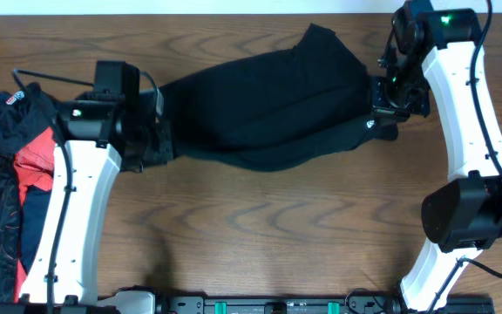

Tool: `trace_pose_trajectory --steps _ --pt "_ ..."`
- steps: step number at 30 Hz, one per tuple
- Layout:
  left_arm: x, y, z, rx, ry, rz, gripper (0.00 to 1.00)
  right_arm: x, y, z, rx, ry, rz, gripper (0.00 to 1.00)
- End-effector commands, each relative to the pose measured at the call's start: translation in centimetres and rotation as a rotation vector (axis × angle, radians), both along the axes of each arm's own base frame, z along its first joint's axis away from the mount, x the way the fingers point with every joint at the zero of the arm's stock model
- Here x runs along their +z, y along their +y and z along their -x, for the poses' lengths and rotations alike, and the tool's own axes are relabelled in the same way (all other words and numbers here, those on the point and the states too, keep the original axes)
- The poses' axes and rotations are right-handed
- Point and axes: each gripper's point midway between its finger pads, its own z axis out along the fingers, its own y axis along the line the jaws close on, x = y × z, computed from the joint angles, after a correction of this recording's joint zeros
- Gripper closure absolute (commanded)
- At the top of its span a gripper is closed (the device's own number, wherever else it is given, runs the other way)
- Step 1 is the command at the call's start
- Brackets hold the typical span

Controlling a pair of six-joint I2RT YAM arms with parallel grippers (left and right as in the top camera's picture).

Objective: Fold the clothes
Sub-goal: 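Swing the held shirt toward the near side and lay it on the table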

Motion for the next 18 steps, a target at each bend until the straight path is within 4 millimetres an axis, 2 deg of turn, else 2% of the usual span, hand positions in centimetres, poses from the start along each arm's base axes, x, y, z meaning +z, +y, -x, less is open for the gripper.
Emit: trace_pose_trajectory --steps 1,5,10,15,18 --pt "-2.6 0.1 1.9 0.050 0.103 0.011 0.94 -0.4 -0.2 0.1 -0.015 0.001 0.021 0.99" --pt "-5.6 0.2 4.2 0.086 0.206 0.007 0.94 -0.8 -1.4 0.0 -0.060 -0.001 0.091 0.99" --pt "-8.7 0.3 7.1 0.110 0.313 -0.002 0.94 -2.2 -1.9 0.4 -0.069 0.027 0.111 0.98" --pt "-10.1 0.4 8.7 0.129 0.369 -0.007 0.94 -5.4 -2.7 2.1 -0.096 0.116 0.120 0.98" --pt "-10.3 0.4 8.1 0.132 0.348 -0.004 0.94 -7.6 -2.8 3.2 -0.104 0.160 0.125 0.99"
